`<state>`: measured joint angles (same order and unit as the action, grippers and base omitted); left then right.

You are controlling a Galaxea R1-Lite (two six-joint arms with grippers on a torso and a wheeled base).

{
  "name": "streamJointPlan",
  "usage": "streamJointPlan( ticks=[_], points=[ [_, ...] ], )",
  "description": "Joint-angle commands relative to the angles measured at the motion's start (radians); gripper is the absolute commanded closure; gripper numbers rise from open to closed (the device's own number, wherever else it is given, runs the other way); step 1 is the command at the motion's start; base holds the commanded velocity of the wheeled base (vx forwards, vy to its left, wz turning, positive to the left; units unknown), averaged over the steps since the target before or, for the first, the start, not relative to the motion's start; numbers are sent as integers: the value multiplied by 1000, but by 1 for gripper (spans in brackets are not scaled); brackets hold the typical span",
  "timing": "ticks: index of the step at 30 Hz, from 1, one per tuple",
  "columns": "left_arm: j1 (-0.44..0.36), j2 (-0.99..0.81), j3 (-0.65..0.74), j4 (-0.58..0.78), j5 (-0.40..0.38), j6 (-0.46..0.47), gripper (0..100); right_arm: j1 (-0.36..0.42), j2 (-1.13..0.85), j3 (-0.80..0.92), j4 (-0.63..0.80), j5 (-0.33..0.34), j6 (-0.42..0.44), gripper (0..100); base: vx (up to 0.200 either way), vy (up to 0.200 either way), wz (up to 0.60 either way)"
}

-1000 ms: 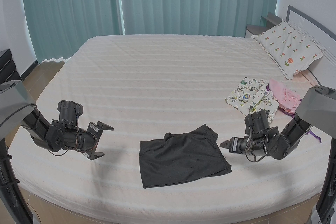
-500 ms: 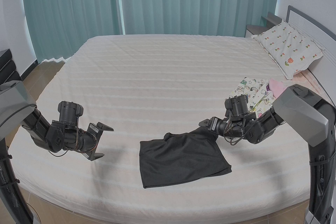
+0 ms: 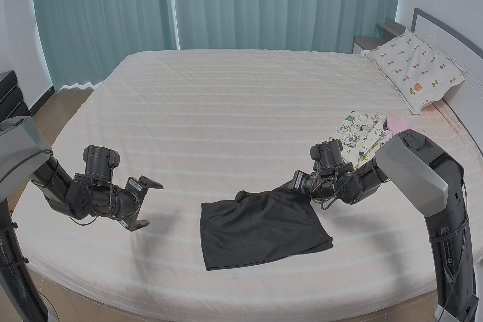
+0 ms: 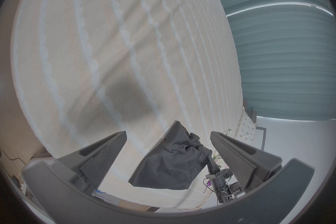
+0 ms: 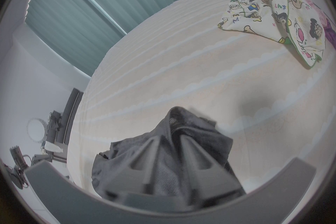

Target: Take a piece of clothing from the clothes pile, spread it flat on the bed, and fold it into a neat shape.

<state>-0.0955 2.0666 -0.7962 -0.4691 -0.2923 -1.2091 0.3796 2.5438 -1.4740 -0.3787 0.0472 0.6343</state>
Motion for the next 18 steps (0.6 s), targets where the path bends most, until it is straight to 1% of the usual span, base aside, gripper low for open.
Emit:
streamJointPlan(
  ticks=[1,3,6,12,18],
  points=[
    [-1,3,0,0,1,0,0,-18,10,-12,-2,-3,27,100,0,0,0],
    [-1,3,0,0,1,0,0,-31,1,-14,0,-3,53,100,0,0,0],
    [-1,3,0,0,1,0,0,-51,-4,-14,-2,-3,64,100,0,0,0],
    [-1,3,0,0,1,0,0,-79,-19,-6,-2,-1,111,100,0,0,0],
    [-1,3,2,0,1,0,0,-85,-2,-8,3,2,114,100,0,0,0]
  ],
)
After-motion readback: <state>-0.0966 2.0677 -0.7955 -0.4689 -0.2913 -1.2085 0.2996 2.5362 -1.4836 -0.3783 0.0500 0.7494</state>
